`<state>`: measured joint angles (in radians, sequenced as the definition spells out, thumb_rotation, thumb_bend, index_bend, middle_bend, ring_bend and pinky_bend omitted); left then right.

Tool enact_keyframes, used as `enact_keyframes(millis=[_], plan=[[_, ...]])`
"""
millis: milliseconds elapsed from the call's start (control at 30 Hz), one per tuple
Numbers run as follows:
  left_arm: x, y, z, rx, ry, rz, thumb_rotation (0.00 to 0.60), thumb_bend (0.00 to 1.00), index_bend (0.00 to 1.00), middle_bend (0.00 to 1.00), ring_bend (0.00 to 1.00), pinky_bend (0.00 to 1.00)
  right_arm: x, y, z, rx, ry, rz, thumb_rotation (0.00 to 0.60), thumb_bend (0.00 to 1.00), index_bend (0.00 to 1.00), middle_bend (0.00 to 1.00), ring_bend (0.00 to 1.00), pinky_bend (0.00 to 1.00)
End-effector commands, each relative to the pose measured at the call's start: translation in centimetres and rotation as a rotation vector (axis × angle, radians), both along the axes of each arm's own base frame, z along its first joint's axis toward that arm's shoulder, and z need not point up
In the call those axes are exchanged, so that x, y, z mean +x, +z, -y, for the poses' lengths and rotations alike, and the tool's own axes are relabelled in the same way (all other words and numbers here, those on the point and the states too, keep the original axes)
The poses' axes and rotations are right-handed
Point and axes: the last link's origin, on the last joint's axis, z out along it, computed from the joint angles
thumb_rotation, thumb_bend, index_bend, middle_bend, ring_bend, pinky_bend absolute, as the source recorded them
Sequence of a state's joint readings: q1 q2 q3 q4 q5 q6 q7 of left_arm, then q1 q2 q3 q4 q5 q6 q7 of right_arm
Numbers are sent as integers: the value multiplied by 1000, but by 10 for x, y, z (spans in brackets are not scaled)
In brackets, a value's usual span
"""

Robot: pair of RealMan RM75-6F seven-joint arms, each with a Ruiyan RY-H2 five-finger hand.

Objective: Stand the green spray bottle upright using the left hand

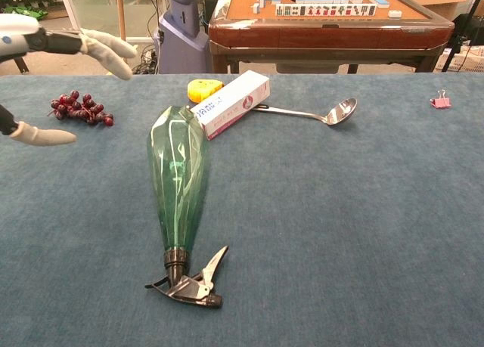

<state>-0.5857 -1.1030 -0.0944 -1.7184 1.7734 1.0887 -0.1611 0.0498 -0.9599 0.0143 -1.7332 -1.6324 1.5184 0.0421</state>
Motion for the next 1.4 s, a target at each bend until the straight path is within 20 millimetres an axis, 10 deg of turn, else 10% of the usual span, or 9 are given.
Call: enact_keyframes(millis=[33,800,1067,1400], plan=[[21,-14,-8,-43,-22,-3,600,272,200,81,0,0,1,0,1,3,0,-1,600,254,312,280,142,135],[78,-91,-46,-81,-17,-270,600,210,189,109,0,0,-2,-1,3,12,-1,15,600,254,312,280,142,135],[89,-101,-52,-97,50,-296,349,147,209,133,0,0,-4,-1,5,15,0,19,600,253,312,280,142,135],[91,-113,-61,-62,86,-364,281,111,242,155,0,0,-5,2,3,5,-3,21,600,254,312,280,142,135]])
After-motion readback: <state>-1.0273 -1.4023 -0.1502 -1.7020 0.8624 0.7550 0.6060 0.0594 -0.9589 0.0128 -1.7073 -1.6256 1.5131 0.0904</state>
